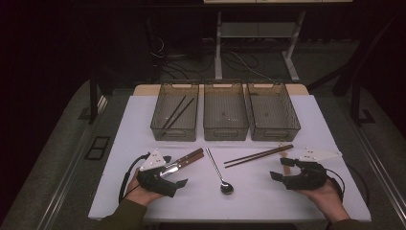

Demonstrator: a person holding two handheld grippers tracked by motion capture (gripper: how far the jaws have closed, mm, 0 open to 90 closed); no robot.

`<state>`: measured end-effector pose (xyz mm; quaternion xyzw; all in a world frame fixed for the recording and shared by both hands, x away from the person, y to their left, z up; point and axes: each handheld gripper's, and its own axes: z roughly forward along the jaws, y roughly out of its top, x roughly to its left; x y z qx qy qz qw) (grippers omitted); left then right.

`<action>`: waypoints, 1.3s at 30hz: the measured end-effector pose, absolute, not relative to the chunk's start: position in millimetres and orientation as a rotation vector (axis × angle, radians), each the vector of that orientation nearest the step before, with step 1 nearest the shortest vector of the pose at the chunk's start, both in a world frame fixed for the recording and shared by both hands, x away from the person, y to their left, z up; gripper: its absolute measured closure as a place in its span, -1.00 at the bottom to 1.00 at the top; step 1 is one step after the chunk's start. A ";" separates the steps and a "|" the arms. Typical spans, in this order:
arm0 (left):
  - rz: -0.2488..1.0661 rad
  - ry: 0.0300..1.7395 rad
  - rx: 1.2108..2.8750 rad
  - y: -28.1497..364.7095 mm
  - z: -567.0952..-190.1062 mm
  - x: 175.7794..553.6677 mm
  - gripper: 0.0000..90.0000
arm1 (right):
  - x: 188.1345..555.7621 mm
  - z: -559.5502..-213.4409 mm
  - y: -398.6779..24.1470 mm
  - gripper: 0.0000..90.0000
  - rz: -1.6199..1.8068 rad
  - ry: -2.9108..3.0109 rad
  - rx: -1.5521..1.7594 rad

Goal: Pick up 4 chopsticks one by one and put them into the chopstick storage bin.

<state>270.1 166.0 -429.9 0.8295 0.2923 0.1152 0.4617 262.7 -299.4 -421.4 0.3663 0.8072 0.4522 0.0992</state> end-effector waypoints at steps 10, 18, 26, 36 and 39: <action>0.282 0.724 2.044 166.1 -430.8 271.1 -1.00 | 281.2 -422.9 -285.8 0.59 1.303 2.470 1.075; 0.278 0.716 2.051 166.3 -431.3 271.4 -1.00 | 296.4 -428.5 -266.7 0.94 1.268 2.518 1.042; 0.274 0.722 2.044 165.5 -431.7 271.3 -1.00 | 308.4 -430.8 -250.5 1.00 1.252 2.540 1.025; 0.273 0.718 2.043 165.4 -431.5 271.2 -1.00 | 322.8 -431.1 -235.2 1.00 1.249 2.549 1.010; 0.274 0.715 2.044 165.6 -431.3 271.1 -1.00 | 326.9 -431.4 -230.9 1.00 1.256 2.548 1.004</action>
